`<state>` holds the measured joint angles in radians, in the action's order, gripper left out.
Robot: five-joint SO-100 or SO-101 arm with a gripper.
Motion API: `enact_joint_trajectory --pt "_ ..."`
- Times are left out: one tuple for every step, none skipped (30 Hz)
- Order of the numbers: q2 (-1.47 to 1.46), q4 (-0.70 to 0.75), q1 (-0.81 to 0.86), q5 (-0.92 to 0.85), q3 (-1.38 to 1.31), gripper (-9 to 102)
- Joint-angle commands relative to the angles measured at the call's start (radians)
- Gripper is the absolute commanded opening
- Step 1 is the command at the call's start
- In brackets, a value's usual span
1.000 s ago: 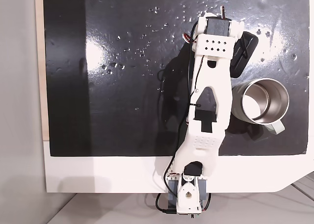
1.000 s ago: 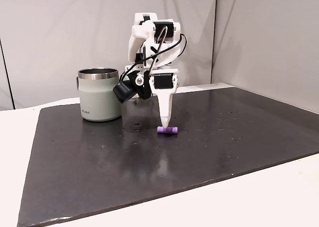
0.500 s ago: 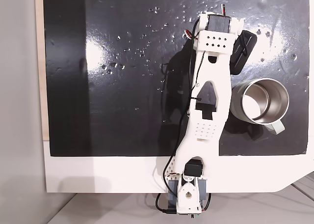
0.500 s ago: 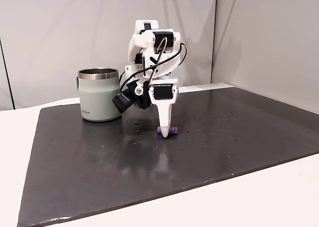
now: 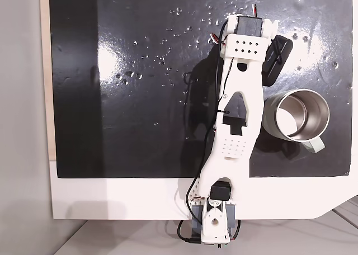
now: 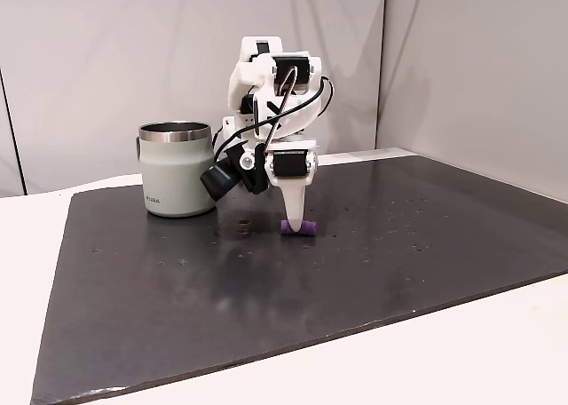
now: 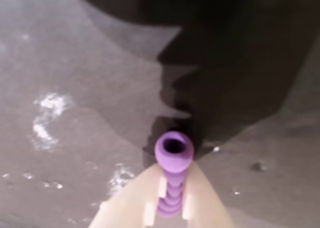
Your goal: Grasp a pengrip and put it in the cup.
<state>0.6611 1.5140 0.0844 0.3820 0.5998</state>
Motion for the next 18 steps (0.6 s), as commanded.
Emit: enact_joint_trajectory --pt "0.132 0.037 -0.003 0.009 -0.015 0" --pt "0.167 0.040 -0.005 0.011 -0.008 0" --pt "0.201 0.044 -0.008 0.012 0.002 0" --pt "0.233 0.052 -0.012 0.012 0.009 0" --pt "0.267 0.061 -0.014 0.012 0.021 0" --pt "0.301 0.072 -0.017 0.009 0.035 0" --pt "0.334 0.089 -0.020 0.003 0.051 0" --pt "0.368 0.109 -0.021 -0.002 0.067 0" --pt "0.403 0.129 -0.021 -0.009 0.091 0" --pt "0.439 0.146 -0.021 -0.020 0.114 0" --pt "0.474 0.170 -0.018 -0.028 0.133 0" --pt "0.514 0.186 -0.014 -0.037 0.160 0" --pt "0.555 0.195 -0.006 -0.048 0.189 0" --pt "0.594 0.210 0.002 -0.055 0.210 0" --pt "0.630 0.222 0.011 -0.069 0.230 0" --pt "0.661 0.238 0.023 -0.086 0.241 0" --pt "0.693 0.253 0.034 -0.103 0.252 0" --pt "0.726 0.264 0.048 -0.121 0.265 0"
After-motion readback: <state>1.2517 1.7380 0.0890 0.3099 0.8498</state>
